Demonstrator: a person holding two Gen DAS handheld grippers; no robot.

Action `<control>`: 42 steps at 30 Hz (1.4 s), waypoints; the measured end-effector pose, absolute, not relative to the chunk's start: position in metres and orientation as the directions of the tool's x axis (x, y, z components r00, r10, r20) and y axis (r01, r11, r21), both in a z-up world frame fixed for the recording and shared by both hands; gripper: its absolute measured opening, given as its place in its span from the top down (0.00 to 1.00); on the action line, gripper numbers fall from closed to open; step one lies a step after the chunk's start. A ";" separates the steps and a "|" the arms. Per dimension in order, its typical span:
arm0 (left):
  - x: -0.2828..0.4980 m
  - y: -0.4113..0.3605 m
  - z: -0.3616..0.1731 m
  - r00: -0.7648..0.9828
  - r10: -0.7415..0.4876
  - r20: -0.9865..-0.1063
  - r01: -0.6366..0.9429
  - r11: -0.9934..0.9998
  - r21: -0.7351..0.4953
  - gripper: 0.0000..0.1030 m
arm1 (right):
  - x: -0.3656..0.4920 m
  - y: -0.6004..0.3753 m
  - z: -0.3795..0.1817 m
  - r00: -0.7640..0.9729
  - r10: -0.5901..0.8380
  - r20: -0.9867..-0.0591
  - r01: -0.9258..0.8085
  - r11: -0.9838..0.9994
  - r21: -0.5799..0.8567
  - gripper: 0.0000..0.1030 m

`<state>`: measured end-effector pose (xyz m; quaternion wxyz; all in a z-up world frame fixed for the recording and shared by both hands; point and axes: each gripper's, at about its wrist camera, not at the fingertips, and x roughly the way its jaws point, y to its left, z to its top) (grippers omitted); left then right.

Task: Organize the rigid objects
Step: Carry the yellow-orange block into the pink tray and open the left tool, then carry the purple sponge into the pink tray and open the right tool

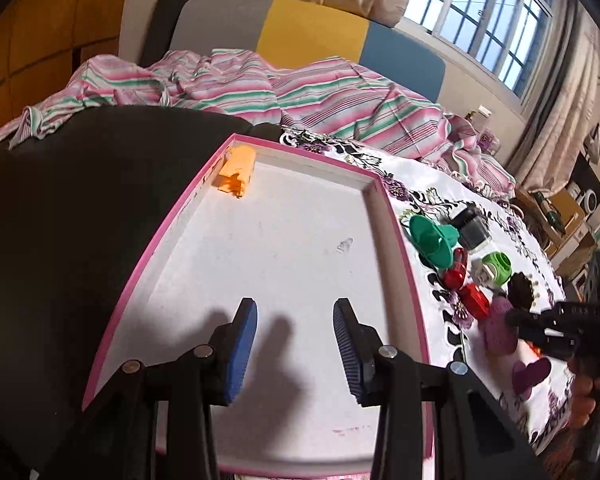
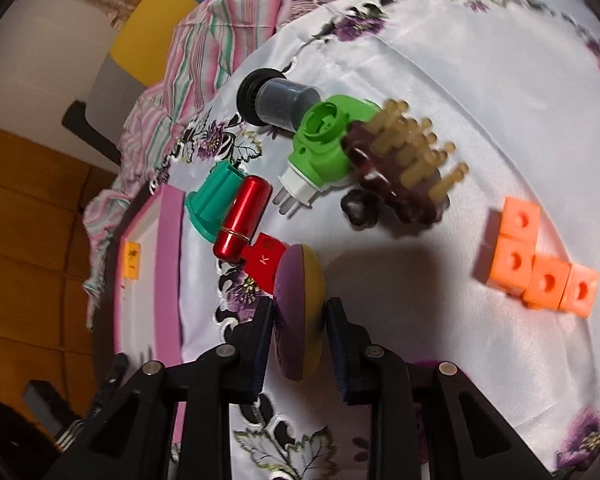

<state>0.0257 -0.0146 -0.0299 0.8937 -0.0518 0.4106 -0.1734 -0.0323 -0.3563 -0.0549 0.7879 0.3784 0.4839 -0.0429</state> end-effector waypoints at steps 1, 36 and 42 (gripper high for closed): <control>0.024 -0.015 -0.029 0.601 -0.358 -0.714 0.275 0.932 -0.236 0.62 | -0.028 -0.352 -0.054 0.518 0.296 -0.803 0.419 0.730 0.540 0.71; -0.001 -0.016 -0.022 0.612 -0.343 -0.713 0.322 0.931 -0.172 0.62 | 0.068 -0.265 -0.013 0.543 0.521 -0.659 0.230 0.663 0.713 0.70; -0.001 -0.008 -0.024 0.603 -0.329 -0.726 0.303 0.937 -0.173 0.62 | 0.124 -0.227 -0.018 0.502 0.542 -0.675 0.217 0.676 0.704 0.70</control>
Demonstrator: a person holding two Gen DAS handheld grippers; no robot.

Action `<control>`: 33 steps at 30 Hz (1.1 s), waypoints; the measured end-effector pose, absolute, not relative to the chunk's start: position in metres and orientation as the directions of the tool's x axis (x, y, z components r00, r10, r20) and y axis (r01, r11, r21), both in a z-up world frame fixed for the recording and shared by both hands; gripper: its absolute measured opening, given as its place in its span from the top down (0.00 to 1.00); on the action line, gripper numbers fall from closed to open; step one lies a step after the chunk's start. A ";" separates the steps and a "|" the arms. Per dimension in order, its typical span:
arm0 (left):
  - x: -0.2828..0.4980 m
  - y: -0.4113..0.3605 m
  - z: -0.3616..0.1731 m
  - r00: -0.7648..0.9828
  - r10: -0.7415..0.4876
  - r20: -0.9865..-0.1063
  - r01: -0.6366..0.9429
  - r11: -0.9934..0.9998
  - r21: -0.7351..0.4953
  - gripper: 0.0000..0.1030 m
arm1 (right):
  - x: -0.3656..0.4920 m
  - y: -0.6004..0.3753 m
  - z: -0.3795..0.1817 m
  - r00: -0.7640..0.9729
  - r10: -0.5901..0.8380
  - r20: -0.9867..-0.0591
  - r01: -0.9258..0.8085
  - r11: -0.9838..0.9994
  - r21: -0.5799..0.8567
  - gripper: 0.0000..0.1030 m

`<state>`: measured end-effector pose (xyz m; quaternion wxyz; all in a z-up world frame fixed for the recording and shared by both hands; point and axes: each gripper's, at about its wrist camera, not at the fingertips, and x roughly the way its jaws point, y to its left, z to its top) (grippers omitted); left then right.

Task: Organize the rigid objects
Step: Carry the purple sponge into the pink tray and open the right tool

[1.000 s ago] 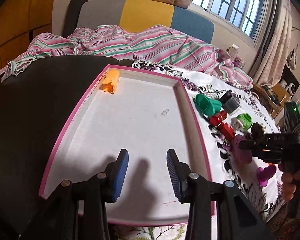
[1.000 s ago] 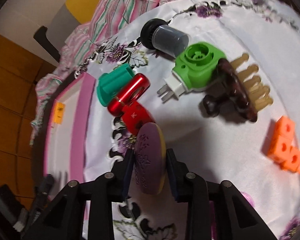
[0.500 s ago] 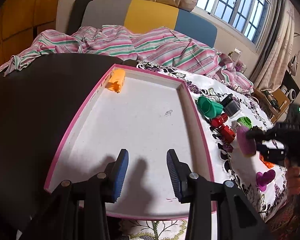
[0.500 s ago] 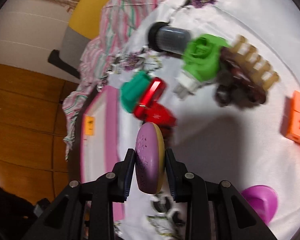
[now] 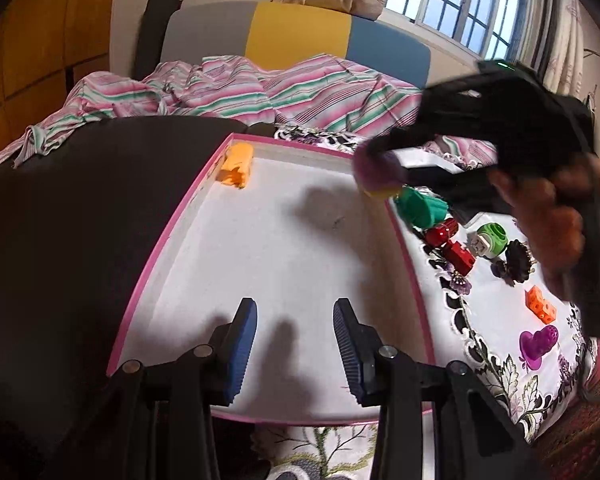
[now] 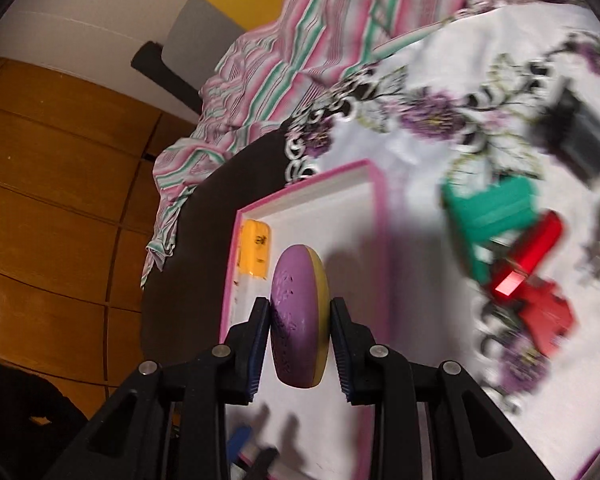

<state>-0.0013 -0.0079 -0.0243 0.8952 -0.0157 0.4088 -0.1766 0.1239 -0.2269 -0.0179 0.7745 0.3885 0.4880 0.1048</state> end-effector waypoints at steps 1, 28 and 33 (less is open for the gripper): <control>-0.002 -0.006 -0.024 0.602 -0.331 -0.727 0.302 0.937 -0.176 0.62 | 0.132 -0.222 -0.021 0.495 0.541 -0.680 0.220 0.679 0.700 0.70; -0.009 0.000 -0.020 0.606 -0.341 -0.719 0.299 0.935 -0.191 0.62 | 0.143 -0.240 0.003 0.572 0.407 -0.712 0.188 0.780 0.597 0.50; -0.019 -0.016 -0.018 0.591 -0.369 -0.717 0.339 0.921 -0.194 0.62 | 0.102 -0.275 0.007 0.560 0.351 -0.750 0.219 0.811 0.543 0.50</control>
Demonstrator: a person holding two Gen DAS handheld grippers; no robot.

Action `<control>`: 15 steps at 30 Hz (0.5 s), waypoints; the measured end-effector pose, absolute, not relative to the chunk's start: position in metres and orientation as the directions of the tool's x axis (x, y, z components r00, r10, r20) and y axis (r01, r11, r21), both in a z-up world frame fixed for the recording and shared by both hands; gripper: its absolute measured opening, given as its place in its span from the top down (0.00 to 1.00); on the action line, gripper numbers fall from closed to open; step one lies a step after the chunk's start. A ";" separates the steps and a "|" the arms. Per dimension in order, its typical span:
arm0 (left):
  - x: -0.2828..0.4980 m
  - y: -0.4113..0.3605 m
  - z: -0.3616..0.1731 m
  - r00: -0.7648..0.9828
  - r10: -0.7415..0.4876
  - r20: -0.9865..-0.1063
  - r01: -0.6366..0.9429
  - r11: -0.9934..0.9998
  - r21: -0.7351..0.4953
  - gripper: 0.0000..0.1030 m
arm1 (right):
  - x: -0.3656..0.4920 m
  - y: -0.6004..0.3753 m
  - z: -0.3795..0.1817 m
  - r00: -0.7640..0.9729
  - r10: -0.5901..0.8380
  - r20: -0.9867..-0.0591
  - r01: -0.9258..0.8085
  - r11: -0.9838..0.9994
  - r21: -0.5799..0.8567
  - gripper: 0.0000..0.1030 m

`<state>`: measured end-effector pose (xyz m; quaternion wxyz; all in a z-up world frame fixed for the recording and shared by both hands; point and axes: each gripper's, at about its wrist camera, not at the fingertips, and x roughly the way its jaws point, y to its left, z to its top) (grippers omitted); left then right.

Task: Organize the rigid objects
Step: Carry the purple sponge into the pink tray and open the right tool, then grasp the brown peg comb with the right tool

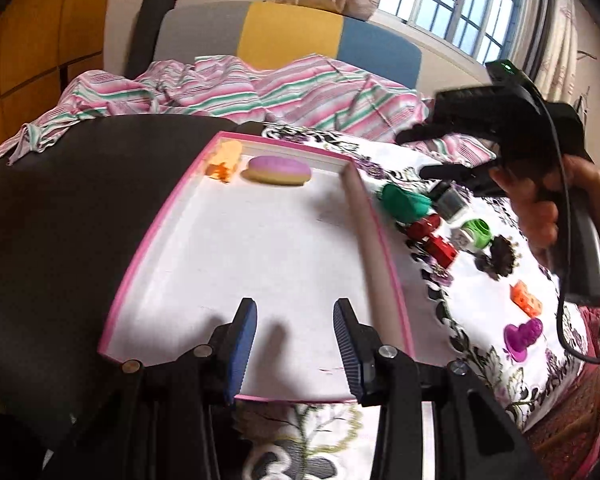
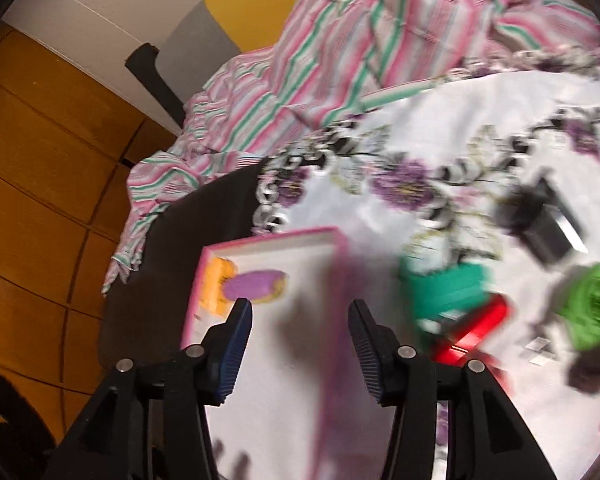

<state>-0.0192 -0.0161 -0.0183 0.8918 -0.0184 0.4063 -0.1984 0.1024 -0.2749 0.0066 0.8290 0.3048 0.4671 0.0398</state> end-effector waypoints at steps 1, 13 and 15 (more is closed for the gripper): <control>-0.021 -0.020 -0.018 0.588 -0.374 -0.718 0.350 0.917 -0.191 0.62 | 0.092 -0.283 0.007 0.558 0.331 -0.761 0.229 0.820 0.525 0.50; -0.050 -0.061 -0.013 0.521 -0.463 -0.717 0.480 0.854 -0.202 0.62 | -0.017 -0.363 -0.001 0.576 0.029 -0.817 0.386 0.872 0.302 0.40; -0.055 -0.068 -0.013 0.516 -0.466 -0.718 0.497 0.846 -0.191 0.62 | -0.030 -0.377 0.001 0.594 -0.050 -0.803 0.448 0.850 0.278 0.36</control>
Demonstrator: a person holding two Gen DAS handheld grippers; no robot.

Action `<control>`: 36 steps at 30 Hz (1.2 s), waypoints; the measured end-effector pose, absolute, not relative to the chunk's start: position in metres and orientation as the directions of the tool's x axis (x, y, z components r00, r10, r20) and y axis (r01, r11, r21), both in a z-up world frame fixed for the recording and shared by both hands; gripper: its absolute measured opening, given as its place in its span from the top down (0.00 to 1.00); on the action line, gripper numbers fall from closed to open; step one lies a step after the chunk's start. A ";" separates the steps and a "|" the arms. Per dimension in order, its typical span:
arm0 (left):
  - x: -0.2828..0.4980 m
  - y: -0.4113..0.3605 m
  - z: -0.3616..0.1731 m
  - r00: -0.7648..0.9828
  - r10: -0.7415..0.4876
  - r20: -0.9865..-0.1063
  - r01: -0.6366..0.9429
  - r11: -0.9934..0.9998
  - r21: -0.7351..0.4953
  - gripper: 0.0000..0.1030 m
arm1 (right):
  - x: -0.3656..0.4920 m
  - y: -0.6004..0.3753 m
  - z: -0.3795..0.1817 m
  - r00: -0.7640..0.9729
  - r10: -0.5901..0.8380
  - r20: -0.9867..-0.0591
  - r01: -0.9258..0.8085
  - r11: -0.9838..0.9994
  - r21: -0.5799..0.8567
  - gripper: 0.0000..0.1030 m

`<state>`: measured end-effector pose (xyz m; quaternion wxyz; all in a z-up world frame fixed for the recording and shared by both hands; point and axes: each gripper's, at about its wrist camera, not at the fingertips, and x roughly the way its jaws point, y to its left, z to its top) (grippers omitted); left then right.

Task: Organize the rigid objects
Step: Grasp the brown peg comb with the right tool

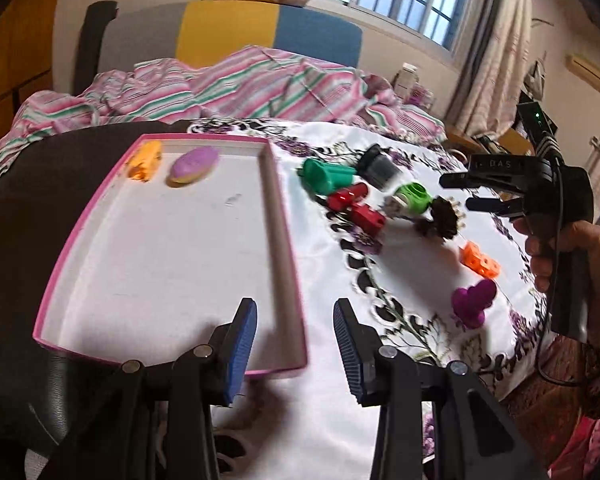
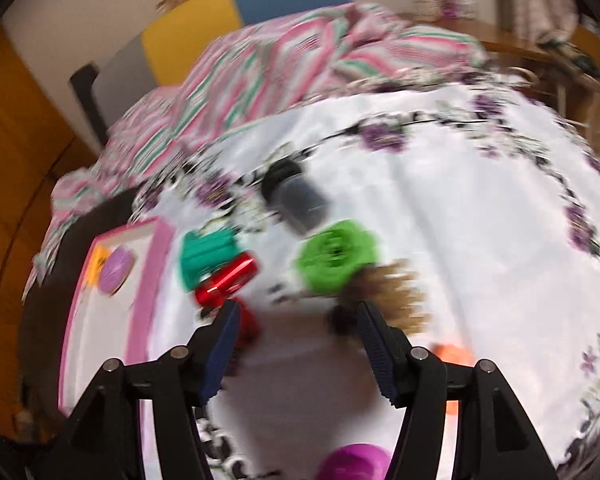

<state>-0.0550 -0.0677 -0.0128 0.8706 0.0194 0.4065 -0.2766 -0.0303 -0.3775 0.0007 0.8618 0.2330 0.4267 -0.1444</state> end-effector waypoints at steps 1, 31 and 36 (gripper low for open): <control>-0.058 -0.072 -0.013 0.513 -0.466 -0.721 0.507 0.842 -0.183 0.62 | -0.035 -0.383 0.001 0.601 -0.087 -0.794 0.470 0.842 0.263 0.32; -0.064 -0.130 -0.015 0.440 -0.465 -0.768 0.556 0.813 -0.173 0.62 | -0.010 -0.390 -0.048 0.440 -0.043 -0.897 0.426 0.889 0.166 0.55; -0.042 -0.157 -0.009 0.405 -0.470 -0.784 0.525 0.822 -0.222 0.62 | -0.018 -0.389 -0.047 0.440 -0.028 -0.897 0.443 0.876 0.190 0.55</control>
